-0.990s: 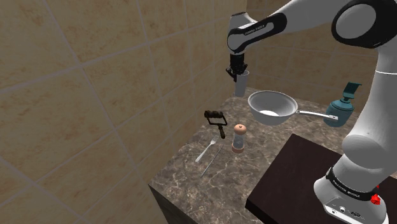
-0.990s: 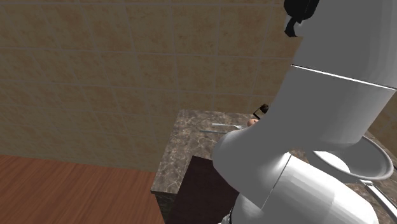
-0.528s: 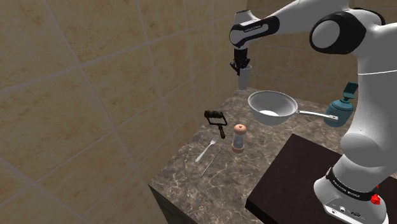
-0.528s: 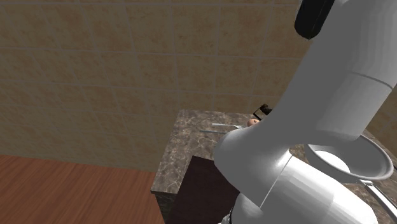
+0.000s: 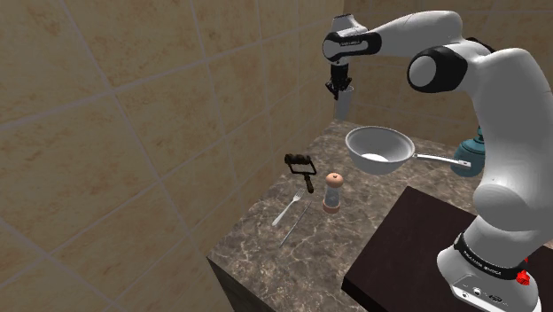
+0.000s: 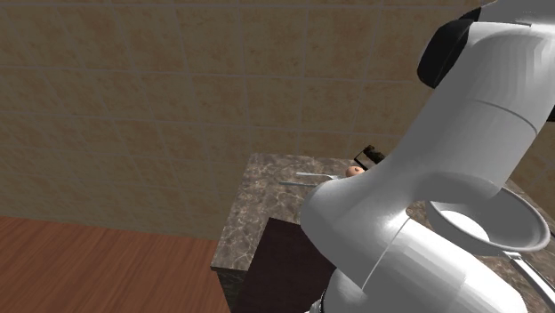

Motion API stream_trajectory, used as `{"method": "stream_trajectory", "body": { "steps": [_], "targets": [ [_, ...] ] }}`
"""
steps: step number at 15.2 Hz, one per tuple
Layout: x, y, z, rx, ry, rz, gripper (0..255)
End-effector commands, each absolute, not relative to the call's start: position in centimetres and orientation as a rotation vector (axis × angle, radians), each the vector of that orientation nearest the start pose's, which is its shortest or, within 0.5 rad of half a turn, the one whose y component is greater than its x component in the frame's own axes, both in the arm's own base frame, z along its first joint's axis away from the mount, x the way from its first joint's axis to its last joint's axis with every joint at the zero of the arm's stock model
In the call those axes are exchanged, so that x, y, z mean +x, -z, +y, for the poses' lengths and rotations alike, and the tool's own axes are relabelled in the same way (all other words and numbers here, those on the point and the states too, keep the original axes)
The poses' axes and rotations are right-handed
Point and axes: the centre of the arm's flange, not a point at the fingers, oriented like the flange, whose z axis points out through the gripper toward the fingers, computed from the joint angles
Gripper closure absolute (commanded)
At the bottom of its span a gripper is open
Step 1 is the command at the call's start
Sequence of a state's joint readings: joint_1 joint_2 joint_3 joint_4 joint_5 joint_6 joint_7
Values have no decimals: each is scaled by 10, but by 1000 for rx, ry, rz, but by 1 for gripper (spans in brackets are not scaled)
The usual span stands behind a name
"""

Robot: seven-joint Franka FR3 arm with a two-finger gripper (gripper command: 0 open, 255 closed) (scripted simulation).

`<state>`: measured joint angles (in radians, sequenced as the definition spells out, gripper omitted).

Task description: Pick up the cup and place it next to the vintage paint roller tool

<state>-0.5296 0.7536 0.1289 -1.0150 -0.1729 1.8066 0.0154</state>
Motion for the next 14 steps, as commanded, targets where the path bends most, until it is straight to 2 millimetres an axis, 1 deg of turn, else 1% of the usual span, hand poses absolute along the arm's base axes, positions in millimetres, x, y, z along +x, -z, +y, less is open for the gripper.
{"method": "stream_trajectory", "body": {
  "steps": [1, 14],
  "targets": [
    [682, -402, -342, -3160, 43, 666, 255],
    [682, -333, -342, -3160, 43, 666, 255]
  ]
}}
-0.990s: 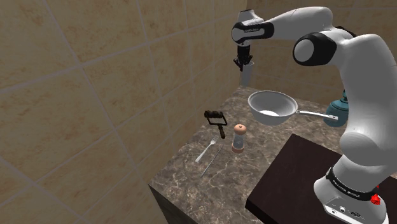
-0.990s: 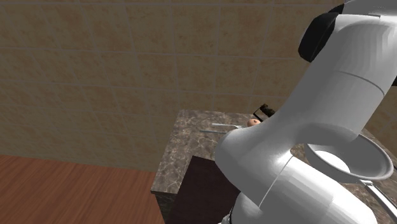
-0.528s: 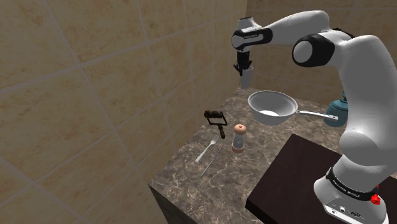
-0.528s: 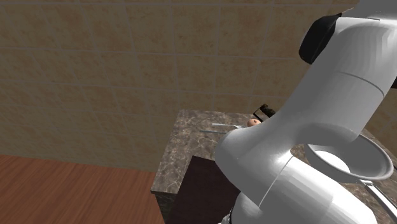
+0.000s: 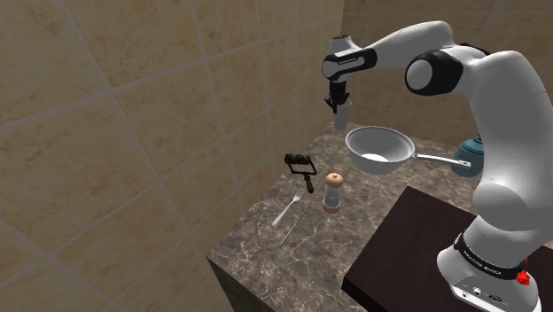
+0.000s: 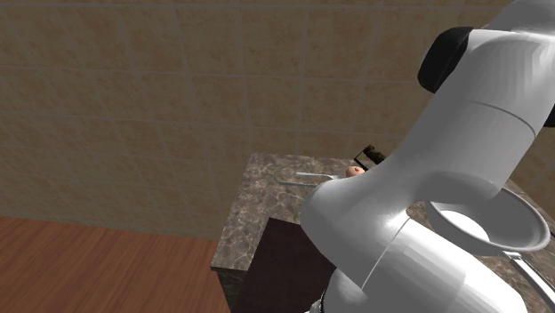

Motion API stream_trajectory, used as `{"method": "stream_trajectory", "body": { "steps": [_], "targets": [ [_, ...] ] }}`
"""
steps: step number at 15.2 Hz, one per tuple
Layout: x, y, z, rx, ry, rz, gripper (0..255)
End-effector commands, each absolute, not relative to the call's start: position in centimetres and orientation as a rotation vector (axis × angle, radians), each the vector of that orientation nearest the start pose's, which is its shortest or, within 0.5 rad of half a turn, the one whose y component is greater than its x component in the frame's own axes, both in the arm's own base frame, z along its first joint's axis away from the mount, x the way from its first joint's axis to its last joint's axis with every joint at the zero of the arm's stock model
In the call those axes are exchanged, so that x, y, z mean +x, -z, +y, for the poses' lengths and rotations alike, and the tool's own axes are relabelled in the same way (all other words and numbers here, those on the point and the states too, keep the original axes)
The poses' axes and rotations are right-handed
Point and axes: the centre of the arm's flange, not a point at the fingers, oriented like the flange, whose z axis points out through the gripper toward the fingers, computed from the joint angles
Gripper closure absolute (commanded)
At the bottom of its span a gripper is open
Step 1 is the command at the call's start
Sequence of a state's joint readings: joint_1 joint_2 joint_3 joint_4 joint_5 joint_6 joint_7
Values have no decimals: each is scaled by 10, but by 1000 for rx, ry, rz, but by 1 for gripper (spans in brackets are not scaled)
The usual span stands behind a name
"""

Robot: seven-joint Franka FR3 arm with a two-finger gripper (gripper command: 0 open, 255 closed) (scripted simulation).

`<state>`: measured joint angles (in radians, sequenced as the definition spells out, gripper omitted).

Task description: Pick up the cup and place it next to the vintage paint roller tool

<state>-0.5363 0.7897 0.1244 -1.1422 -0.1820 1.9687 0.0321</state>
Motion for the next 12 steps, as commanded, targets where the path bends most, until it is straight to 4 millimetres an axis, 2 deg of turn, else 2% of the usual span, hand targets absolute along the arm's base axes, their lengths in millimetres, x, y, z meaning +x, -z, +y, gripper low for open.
{"method": "stream_trajectory", "body": {
  "steps": [1, 12],
  "targets": [
    [682, -328, -342, -3160, 43, 666, 255],
    [682, -270, -341, -3160, 43, 666, 255]
  ]
}}
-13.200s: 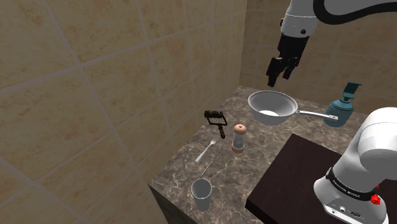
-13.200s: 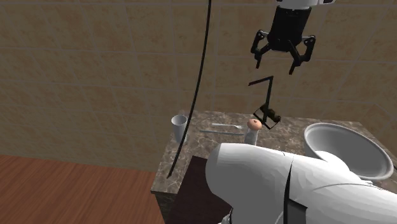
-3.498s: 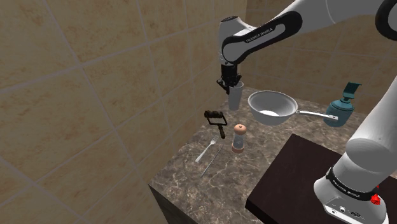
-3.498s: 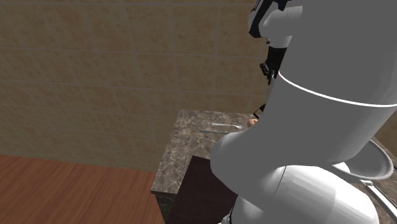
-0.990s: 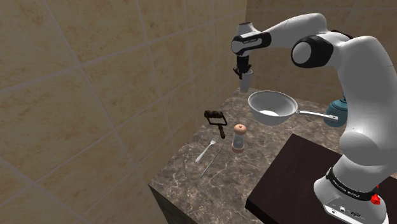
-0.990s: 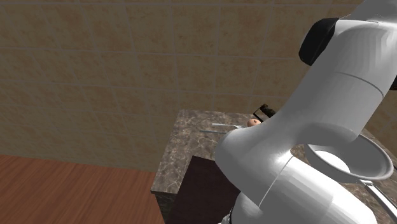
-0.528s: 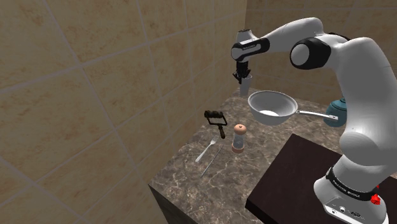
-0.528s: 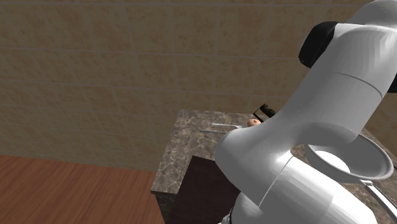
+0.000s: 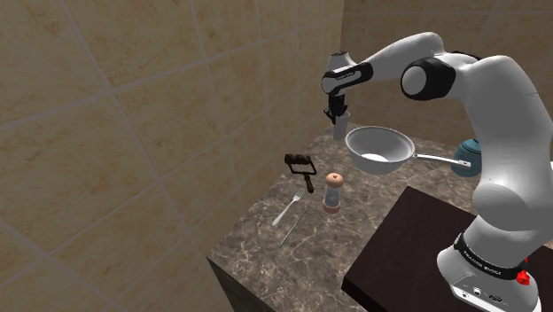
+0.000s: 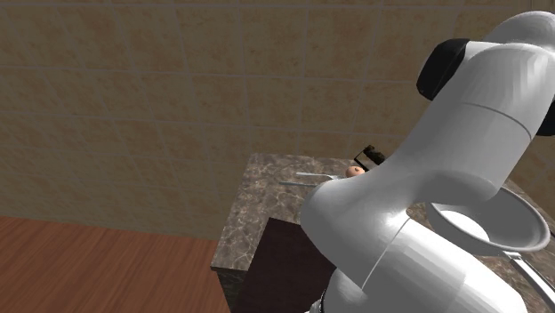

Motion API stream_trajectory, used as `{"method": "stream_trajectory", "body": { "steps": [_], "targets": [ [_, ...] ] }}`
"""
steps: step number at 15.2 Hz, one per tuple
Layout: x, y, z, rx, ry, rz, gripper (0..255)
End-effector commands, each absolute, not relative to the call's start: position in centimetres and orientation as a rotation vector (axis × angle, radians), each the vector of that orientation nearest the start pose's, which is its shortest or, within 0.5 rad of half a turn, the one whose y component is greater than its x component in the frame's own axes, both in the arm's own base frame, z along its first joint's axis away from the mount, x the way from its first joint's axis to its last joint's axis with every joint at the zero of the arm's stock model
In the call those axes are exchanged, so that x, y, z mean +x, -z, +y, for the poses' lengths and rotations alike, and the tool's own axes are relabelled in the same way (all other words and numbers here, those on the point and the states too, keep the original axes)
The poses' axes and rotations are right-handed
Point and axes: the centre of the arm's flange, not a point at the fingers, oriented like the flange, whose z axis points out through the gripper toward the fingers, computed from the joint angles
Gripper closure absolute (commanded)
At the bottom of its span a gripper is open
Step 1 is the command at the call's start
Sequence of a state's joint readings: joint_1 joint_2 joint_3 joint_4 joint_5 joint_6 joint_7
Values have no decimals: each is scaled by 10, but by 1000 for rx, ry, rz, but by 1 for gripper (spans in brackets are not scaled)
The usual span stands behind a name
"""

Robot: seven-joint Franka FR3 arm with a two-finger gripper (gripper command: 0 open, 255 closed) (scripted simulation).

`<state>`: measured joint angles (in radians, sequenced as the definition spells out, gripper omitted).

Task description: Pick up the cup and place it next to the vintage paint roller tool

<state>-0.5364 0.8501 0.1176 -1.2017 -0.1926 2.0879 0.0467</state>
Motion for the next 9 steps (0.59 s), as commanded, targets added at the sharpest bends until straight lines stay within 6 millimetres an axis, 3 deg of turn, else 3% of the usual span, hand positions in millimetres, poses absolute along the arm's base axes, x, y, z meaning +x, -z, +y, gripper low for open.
{"method": "stream_trajectory", "body": {
  "steps": [1, 9],
  "targets": [
    [682, -264, -341, -3160, 43, 666, 255],
    [682, -222, -341, -3160, 43, 666, 255]
  ]
}}
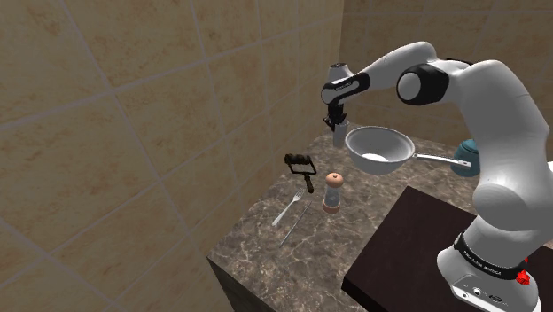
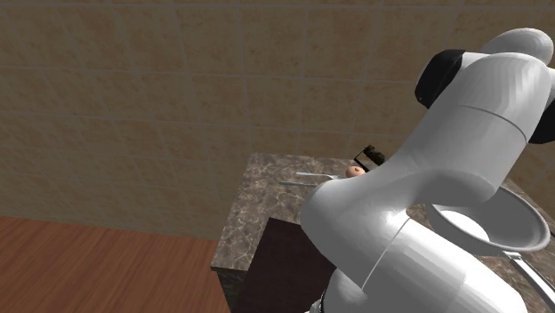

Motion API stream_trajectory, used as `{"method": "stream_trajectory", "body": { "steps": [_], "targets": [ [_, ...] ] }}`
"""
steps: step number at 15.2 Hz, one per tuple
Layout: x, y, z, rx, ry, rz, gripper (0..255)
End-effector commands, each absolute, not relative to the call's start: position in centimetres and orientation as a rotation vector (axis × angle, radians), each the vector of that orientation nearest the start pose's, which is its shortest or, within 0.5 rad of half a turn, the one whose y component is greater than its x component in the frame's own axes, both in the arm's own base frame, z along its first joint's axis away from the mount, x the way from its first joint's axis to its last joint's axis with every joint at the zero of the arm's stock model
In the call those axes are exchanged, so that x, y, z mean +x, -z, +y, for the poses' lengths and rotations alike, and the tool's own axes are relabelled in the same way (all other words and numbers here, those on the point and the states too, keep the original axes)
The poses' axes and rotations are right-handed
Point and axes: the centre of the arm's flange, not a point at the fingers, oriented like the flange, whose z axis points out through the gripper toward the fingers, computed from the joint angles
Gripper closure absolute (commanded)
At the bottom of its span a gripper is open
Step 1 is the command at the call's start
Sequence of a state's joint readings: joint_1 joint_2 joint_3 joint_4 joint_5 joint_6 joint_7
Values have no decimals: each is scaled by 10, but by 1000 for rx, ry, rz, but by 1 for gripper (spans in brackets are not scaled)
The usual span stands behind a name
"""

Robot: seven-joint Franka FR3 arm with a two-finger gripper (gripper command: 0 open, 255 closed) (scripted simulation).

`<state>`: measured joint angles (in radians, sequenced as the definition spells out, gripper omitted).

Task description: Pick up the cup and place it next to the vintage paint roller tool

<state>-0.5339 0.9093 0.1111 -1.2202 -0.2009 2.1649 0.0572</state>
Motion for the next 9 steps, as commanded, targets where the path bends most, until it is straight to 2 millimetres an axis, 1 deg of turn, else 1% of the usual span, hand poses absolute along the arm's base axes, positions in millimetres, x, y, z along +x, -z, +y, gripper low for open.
{"method": "stream_trajectory", "body": {
  "steps": [1, 3, 9],
  "targets": [
    [682, -217, -341, -3160, 43, 666, 255],
    [682, -208, -341, -3160, 43, 666, 255],
    [682, -208, -342, -3160, 43, 666, 255]
  ]
}}
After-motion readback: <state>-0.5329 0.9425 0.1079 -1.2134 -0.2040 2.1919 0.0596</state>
